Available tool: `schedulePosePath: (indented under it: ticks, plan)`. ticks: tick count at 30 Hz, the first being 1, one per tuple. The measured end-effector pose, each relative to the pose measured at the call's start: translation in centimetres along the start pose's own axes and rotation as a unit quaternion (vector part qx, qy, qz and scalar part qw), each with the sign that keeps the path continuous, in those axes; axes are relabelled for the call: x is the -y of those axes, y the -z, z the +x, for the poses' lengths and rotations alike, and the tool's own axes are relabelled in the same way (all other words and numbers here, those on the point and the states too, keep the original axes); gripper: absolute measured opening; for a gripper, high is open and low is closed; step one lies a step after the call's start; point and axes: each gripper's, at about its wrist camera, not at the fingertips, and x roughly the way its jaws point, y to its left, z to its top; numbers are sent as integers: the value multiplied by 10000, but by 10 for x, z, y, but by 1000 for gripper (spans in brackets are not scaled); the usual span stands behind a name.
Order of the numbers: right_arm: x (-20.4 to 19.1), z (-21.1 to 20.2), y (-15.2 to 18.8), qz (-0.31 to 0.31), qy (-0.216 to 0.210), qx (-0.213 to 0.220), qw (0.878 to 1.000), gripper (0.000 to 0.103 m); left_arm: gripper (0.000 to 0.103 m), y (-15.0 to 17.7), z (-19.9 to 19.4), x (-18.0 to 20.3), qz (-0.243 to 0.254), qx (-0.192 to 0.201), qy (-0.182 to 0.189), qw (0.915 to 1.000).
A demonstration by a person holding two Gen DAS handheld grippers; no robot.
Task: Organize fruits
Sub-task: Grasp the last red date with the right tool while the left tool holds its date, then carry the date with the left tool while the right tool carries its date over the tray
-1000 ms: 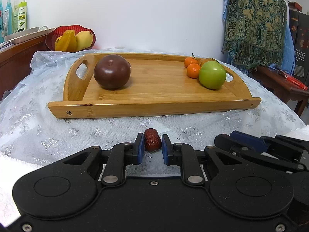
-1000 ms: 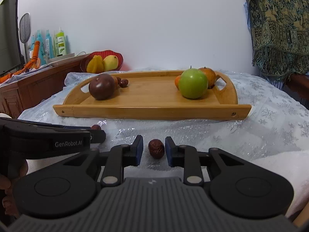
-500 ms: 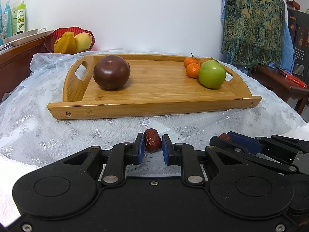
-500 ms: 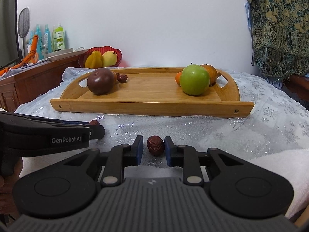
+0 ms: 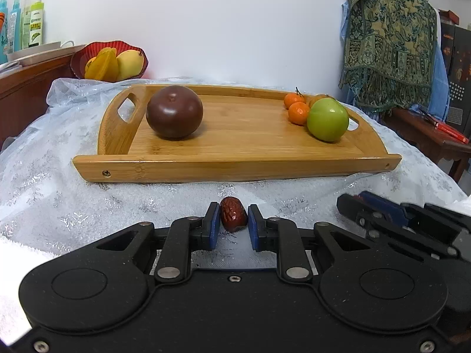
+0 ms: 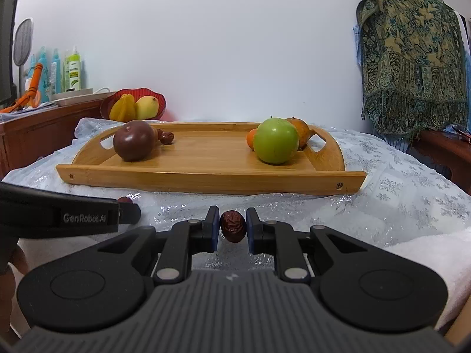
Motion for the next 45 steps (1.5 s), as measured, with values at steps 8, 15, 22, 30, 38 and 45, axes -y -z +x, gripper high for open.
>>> schedulePosePath:
  ticks: [8, 15, 22, 30, 38, 45]
  plan:
    - [4, 8, -4, 224, 62, 11, 9997, 23, 30, 3, 5, 8, 241, 167, -87, 9995]
    - [1, 10, -5, 216, 45, 40, 9997, 23, 24, 6, 6, 12, 367, 318, -145, 9987]
    - [1, 10, -9, 315, -66, 110, 9994, 23, 21, 2, 2, 12, 372, 379, -85, 9986]
    - [8, 16, -36, 468, -154, 334, 9982, 23, 21, -36, -6, 13, 526, 680, 26, 9963]
    - [18, 35, -71, 491, -138, 587, 9970, 23, 21, -80, 11, 4, 408, 710, 102, 9966]
    - [22, 69, -92, 633, -285, 380, 9969, 23, 21, -112, 47, -8, 96, 558, 258, 9981]
